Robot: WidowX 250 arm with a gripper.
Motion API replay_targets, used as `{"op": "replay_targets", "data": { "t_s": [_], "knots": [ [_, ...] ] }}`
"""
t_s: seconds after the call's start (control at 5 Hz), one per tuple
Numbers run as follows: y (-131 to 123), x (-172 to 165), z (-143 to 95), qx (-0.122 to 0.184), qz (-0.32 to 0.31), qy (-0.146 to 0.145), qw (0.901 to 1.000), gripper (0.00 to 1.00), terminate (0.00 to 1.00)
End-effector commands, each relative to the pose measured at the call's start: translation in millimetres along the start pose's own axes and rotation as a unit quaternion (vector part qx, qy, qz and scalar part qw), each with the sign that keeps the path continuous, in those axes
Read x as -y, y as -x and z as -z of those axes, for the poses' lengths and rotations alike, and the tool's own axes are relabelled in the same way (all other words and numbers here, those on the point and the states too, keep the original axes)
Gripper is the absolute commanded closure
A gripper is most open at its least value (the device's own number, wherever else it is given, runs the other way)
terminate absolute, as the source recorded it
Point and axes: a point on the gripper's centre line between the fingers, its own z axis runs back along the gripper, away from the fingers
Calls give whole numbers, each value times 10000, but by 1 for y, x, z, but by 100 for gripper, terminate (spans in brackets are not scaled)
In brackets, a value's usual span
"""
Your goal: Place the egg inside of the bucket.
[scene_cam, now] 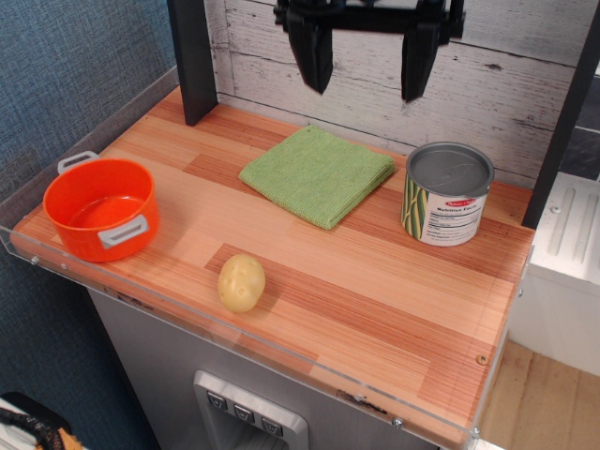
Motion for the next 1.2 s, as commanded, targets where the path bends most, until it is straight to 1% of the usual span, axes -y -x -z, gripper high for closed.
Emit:
{"op": "replay_targets", "data": {
  "t_s": [0.0, 0.2, 0.4, 0.6, 0.8, 1.0],
  "knots": [
    [27, -52, 2, -78, -612, -309, 9976, 0, 0],
    [44, -78, 24, -229, -917, -250, 9952, 0, 0],
    [51, -83, 45, -20, -861, -218, 9960, 0, 0],
    [55, -85, 65, 36, -912, -235, 9955, 0, 0],
    [61, -84, 82, -46, -988, -193, 9949, 0, 0],
    [63, -83, 98, -238, -958, -235, 9948, 0, 0]
  ]
}}
